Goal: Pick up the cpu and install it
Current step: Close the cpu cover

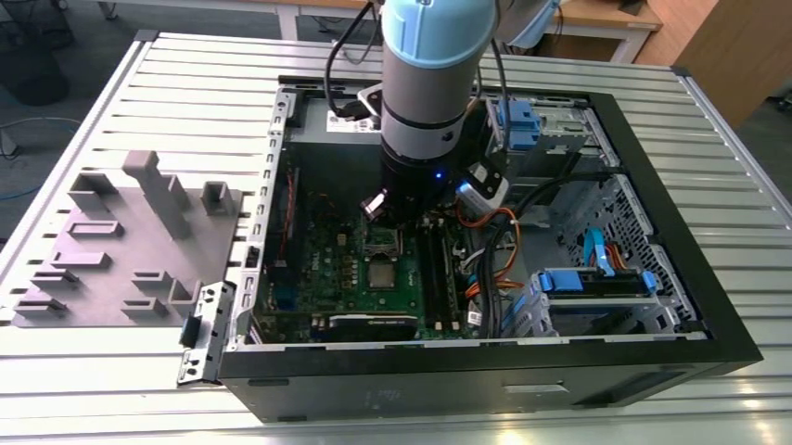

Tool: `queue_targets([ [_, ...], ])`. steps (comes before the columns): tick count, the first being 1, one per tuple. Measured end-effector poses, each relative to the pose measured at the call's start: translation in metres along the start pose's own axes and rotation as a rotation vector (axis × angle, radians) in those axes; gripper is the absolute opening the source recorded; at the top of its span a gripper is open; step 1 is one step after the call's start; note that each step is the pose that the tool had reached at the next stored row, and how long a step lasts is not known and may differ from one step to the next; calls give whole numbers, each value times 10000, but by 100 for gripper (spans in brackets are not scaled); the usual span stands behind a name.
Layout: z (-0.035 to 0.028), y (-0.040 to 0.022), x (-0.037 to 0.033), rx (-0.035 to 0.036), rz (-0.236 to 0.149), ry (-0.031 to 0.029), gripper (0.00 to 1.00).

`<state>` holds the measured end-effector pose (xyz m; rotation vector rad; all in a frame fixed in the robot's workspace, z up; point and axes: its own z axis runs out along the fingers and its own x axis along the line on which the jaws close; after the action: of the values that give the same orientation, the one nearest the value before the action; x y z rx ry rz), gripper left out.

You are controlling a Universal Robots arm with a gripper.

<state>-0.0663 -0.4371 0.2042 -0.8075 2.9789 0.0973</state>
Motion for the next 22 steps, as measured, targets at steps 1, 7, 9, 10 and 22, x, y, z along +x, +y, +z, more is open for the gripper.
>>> queue_targets([
  [1, 1, 0, 0, -2, 0, -2, 11],
  [7, 3, 20, 33, 17, -5, -61, 11],
  [9, 2, 27, 45, 25, -5, -75, 11],
  [10, 1, 26, 46, 26, -7, -77, 11],
  [22, -128, 6, 54, 26, -5, -77, 11],
])
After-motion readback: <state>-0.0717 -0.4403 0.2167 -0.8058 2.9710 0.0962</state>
